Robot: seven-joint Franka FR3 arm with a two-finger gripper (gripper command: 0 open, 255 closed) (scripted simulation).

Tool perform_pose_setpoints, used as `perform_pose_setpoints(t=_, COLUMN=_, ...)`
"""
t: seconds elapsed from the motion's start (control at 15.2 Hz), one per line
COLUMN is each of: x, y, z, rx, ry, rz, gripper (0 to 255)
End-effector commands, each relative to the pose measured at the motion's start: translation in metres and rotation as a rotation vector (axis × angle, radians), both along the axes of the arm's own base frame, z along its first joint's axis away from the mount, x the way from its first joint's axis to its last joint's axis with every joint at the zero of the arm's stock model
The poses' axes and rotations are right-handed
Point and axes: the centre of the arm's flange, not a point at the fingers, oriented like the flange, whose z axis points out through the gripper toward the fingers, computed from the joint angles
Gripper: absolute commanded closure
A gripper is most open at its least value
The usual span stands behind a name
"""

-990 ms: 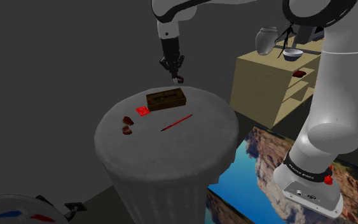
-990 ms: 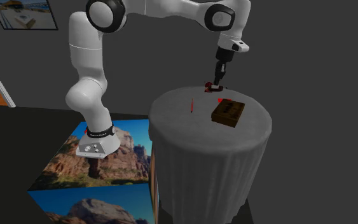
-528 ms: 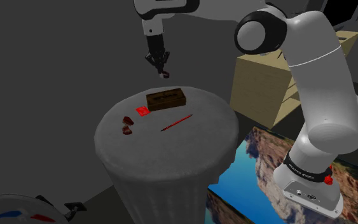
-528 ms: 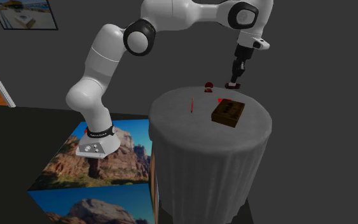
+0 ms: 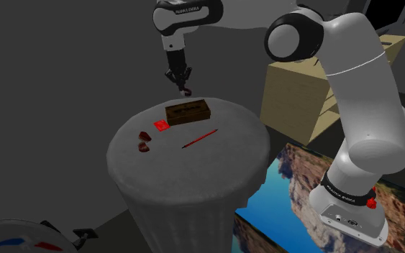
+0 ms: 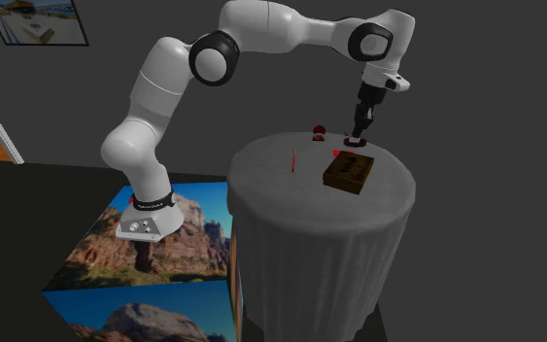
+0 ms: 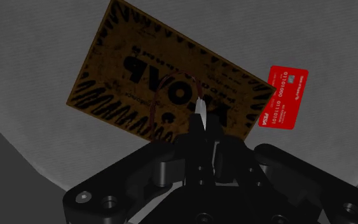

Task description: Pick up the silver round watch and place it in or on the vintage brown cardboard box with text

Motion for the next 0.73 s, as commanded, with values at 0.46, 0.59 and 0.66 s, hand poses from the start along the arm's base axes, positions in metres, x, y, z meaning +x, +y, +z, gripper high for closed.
perform_pose_setpoints(t=0.46, x=0.000, y=0.000, z=-0.047, rx=0.000, ry=-0.001, rz=0.000, gripper=255)
perform_pose_setpoints(t=0.59, x=0.000, y=0.000, z=-0.057, rx=0.000, ry=-0.001, rz=0.000, gripper=255)
perform_pose_setpoints(t=0.66, x=0.000, y=0.000, z=-0.057, rx=0.000, ry=-0.001, rz=0.000, gripper=255)
